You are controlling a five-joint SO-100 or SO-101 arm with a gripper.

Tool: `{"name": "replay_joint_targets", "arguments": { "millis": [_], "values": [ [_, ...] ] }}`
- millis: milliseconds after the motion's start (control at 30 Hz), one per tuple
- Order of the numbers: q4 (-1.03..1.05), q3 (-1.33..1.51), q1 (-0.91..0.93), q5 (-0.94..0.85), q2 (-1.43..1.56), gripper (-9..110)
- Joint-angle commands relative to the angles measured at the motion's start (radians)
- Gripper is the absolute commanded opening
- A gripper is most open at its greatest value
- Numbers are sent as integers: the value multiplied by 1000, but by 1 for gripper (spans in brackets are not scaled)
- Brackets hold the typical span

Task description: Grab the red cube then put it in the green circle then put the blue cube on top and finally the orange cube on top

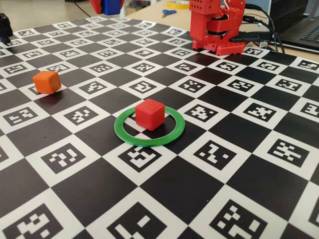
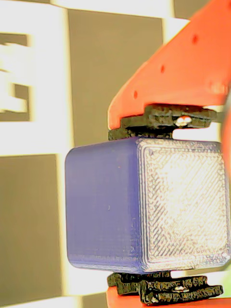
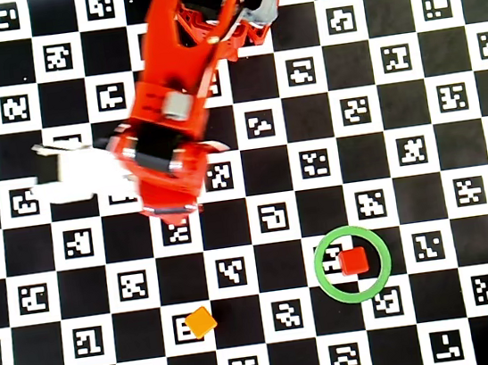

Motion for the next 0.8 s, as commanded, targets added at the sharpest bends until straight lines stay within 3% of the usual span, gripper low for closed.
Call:
{"name": "replay_joint_targets", "arguments": {
  "millis": [0, 267, 767],
  "values": [
    [-6, -15, -137, 84, 98, 10],
    [-34, -149, -319, 215, -28, 10],
    [-46, -485, -459, 322, -364, 10]
  ]
}}
